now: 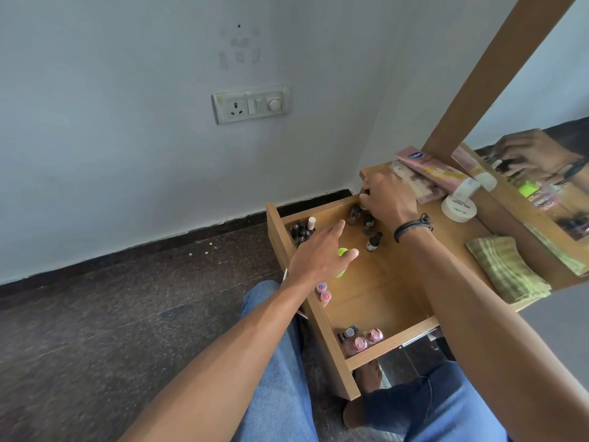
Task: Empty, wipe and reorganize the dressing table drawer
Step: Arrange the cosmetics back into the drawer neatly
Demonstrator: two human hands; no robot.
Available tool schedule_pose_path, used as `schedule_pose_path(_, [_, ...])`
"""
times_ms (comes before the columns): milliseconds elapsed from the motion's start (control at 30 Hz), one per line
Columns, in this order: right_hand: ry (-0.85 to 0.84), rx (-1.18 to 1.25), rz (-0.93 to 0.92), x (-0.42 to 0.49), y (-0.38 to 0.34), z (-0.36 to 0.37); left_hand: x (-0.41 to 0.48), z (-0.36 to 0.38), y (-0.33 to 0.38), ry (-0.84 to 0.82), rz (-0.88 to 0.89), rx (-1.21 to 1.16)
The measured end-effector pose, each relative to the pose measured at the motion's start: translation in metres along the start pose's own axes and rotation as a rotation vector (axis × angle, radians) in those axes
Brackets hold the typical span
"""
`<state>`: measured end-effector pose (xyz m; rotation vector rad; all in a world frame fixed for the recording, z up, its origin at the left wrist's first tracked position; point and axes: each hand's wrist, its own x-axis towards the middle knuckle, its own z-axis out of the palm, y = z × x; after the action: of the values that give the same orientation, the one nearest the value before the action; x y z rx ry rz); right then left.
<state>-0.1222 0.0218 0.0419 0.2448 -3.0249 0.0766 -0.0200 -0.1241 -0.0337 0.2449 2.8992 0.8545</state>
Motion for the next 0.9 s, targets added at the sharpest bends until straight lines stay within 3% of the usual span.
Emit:
schedule_pose_path(233, [-0.038, -0.166, -0.075, -0.004, -0.005, 0.007, 0.000, 0.001, -0.002, 0.043, 0.029, 0.013])
schedule_pose_path(467, [-0.052, -0.133, -0.092, -0.004, -0.004, 0.005, 0.001, 0.003, -0.004, 0.047, 0.037, 0.016])
schedule_pose_path(733, [-0.058, 0.343, 0.213, -0.006, 0.025, 0.002, -0.001, 0.001, -0.003, 0.054, 0.031, -0.013])
schedule_pose_path(900, [-0.083, 0.504, 0.247, -0.011, 0.033, -0.001, -0.001, 0.000, -0.002, 0.043, 0.033, -0.005])
